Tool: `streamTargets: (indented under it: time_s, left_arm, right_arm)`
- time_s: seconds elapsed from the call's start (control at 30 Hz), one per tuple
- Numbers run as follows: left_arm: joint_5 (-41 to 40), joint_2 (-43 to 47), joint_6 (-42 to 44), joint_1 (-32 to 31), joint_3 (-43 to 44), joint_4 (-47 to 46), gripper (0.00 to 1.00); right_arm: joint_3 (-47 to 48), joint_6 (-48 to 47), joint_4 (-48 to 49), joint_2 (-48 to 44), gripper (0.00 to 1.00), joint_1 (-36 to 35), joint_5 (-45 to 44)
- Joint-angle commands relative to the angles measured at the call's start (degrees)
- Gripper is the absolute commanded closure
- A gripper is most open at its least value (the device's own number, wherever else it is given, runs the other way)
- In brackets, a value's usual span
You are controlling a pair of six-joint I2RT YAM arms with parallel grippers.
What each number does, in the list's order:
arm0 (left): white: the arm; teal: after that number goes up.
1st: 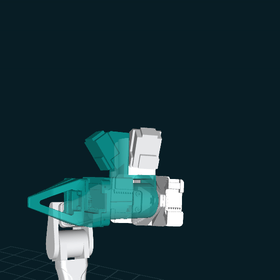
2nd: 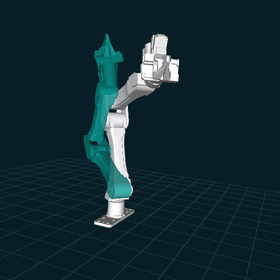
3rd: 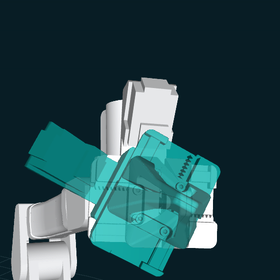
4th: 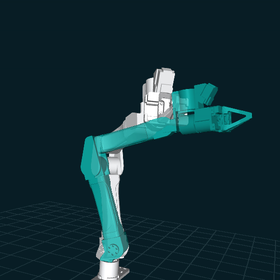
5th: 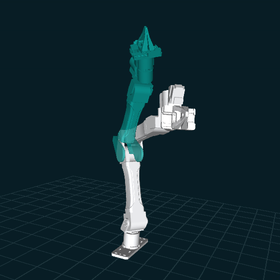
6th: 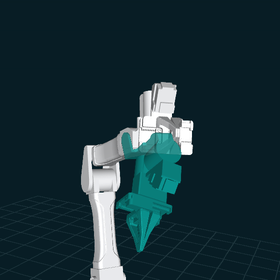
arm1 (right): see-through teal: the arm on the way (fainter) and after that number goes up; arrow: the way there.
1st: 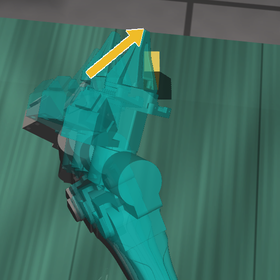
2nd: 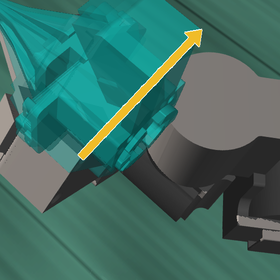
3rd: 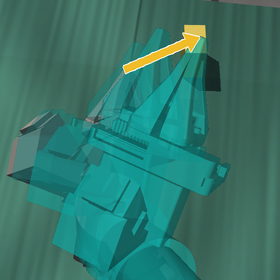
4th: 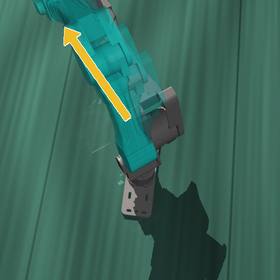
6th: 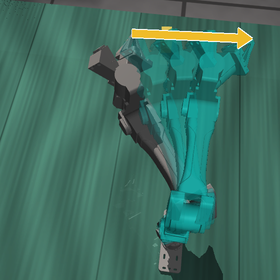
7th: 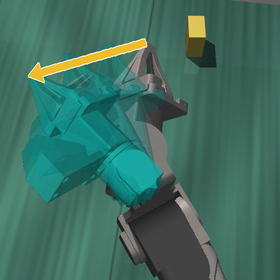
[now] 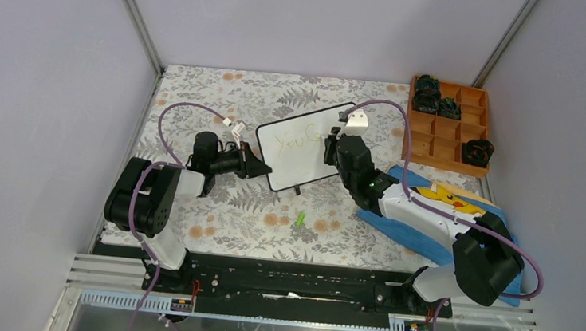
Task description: Write a sentence on the whiteboard
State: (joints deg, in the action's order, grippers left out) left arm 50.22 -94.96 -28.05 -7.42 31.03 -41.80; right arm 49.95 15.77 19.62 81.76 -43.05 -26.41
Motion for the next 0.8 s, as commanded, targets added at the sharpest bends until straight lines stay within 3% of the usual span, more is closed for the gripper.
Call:
streamTargets:
  time_s: [0.0, 0.77]
  left_arm:
    - [-4.8, -0.6, 2.3, 0.0, -0.2, 5.2, 1.0]
    - [-5.1, -0.7, 2.7, -0.3, 0.1, 5.9, 1.0]
  right_arm:
    - [3.1, -1.1, 1.8, 0.0, 1.0, 0.5, -1.8]
    - [0.7, -0.1, 0.3, -0.5, 1.0, 0.5, -0.8]
